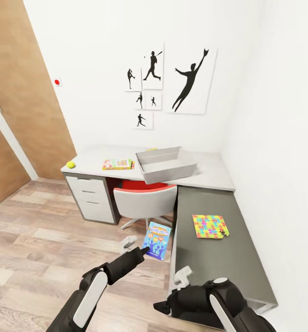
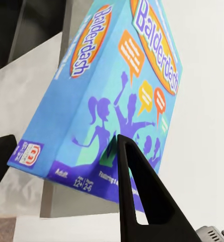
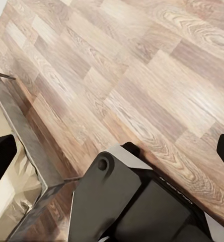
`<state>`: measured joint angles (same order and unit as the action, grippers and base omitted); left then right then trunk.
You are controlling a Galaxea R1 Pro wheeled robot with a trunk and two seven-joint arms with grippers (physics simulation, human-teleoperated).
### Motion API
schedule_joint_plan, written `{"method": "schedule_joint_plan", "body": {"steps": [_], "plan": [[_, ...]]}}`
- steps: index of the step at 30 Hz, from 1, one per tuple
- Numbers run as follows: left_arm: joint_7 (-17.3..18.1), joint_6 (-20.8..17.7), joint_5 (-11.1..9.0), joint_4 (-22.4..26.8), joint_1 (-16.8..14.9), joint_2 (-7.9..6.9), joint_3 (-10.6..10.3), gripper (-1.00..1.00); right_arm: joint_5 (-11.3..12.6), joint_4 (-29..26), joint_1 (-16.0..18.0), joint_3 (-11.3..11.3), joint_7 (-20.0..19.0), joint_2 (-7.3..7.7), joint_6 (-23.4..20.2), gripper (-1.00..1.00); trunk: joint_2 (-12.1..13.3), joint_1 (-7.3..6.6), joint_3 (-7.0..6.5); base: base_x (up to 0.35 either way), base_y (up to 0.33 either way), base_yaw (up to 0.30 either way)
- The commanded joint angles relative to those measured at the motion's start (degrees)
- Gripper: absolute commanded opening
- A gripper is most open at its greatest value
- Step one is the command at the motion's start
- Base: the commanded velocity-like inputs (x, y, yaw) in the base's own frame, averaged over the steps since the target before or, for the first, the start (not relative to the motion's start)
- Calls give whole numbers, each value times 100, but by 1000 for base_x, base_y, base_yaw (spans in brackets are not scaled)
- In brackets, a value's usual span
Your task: Put all the toys in the child's room - the three board games (two on the bed and one on the table), the two jigsaw puzzles on the table, and the tennis ball on the table - inside the toy box on the table in the child's room.
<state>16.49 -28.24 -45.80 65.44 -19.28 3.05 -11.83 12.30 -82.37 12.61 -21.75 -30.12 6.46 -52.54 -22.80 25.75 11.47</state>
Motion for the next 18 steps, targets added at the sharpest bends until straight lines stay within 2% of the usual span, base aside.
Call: {"method": "schedule_joint_plan", "body": {"steps": [1,18], "plan": [[3,-39,-50,0,-6,3,5,-100,19,-7,4,-4,5,4,-27,100,-12,3,11,1,0,293],[3,-41,-52,-1,-6,3,5,-100,18,-20,4,-4,6,4,-28,100,-12,3,11,0,0,293]]}}
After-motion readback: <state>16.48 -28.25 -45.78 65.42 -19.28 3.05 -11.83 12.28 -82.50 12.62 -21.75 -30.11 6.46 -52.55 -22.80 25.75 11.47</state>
